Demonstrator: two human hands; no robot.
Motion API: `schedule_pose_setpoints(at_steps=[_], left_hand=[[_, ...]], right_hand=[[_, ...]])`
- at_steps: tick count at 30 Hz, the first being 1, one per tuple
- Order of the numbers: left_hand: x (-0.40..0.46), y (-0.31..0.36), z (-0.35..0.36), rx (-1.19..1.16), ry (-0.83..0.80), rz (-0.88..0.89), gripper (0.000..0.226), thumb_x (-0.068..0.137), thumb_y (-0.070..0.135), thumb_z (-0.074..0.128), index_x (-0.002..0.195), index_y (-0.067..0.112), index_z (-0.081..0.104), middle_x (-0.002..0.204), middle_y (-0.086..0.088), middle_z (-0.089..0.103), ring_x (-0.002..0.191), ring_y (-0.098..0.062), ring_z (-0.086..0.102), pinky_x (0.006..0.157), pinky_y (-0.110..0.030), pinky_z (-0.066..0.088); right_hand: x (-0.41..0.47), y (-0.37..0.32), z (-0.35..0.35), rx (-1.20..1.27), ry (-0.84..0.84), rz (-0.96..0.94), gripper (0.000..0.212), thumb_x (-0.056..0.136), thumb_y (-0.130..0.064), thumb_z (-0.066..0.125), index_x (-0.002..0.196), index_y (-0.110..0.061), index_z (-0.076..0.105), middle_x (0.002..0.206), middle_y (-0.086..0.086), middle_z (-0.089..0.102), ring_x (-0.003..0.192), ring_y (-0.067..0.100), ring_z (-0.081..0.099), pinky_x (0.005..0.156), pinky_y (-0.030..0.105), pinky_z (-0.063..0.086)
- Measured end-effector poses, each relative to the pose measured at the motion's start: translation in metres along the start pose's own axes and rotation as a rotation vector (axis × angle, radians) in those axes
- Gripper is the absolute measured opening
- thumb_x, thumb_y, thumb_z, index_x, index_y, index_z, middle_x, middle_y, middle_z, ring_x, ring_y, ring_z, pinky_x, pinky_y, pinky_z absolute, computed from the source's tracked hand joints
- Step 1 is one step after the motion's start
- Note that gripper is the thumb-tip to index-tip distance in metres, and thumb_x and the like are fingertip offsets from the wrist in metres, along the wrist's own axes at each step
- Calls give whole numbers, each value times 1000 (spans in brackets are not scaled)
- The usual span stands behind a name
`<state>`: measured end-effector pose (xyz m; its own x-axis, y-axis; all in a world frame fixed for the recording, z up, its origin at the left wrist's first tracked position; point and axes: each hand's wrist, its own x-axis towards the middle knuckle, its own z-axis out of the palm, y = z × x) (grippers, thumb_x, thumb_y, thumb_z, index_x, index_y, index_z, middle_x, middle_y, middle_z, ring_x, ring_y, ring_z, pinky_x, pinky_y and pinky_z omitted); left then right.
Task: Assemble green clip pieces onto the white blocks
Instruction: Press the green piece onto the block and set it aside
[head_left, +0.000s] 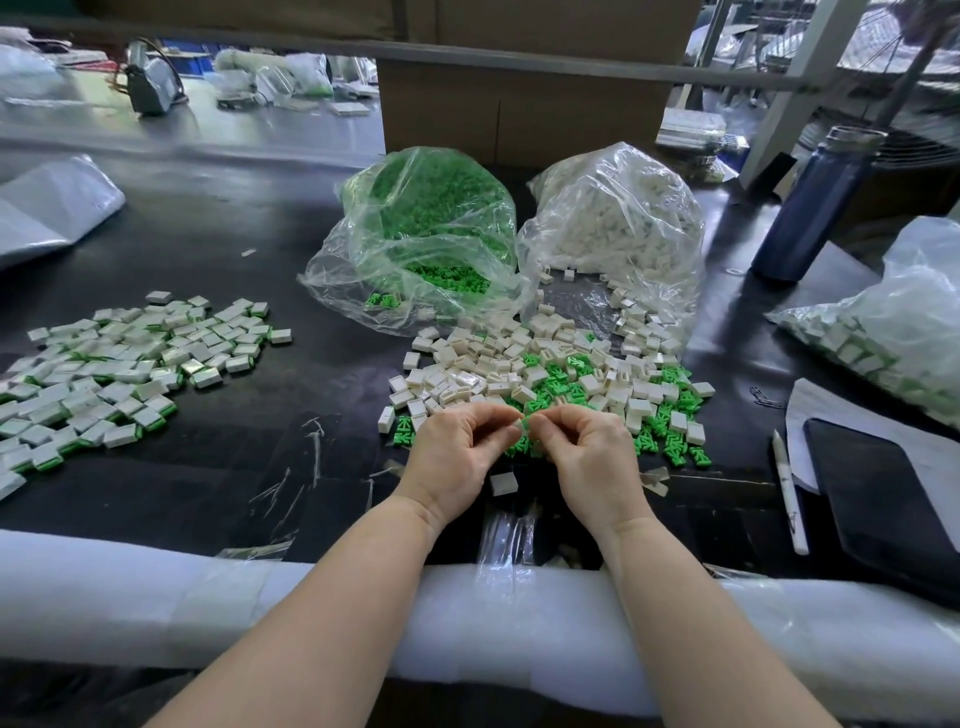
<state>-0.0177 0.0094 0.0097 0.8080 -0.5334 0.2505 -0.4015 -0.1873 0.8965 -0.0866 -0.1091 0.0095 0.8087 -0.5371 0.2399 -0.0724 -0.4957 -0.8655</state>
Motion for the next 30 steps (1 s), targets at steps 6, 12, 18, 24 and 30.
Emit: schedule_pose_setpoints(at_steps=[6,12,18,24,30], left_hand=[[0,0,0,-135,-2,-42,11,82,7,68,91,13,69,88,-5,71,85,-15,67,83,-21,52],[-1,0,-2,-83,-32,-41,7,82,9,68,89,8,69,84,-8,69,80,-22,65,81,-33,54],[-2,4,-4,-208,-19,-78,7,83,2,65,86,9,66,78,-4,64,74,-14,58,73,-21,50],[-3,8,-5,-232,-37,-32,9,80,9,69,81,18,67,98,0,54,77,-11,52,71,-18,48],[-3,8,-4,-220,-53,-33,17,79,6,69,80,22,66,102,-4,49,79,-16,48,71,-17,46]], right_hand=[[0,-6,-2,213,-23,34,13,89,-12,62,78,-15,67,71,3,68,64,11,62,62,26,53],[-1,-6,-3,228,-45,-7,19,83,-5,68,71,-20,65,68,2,67,61,10,62,61,22,53],[-1,-6,-1,268,-89,-7,8,86,-13,65,78,-13,64,74,9,67,69,18,62,64,31,54],[-3,-12,-2,500,-268,116,18,90,-23,55,81,-15,69,72,1,70,67,12,66,58,21,53],[-3,-11,-5,547,-301,150,15,90,-16,58,84,-10,70,69,-1,70,67,10,66,60,18,52]])
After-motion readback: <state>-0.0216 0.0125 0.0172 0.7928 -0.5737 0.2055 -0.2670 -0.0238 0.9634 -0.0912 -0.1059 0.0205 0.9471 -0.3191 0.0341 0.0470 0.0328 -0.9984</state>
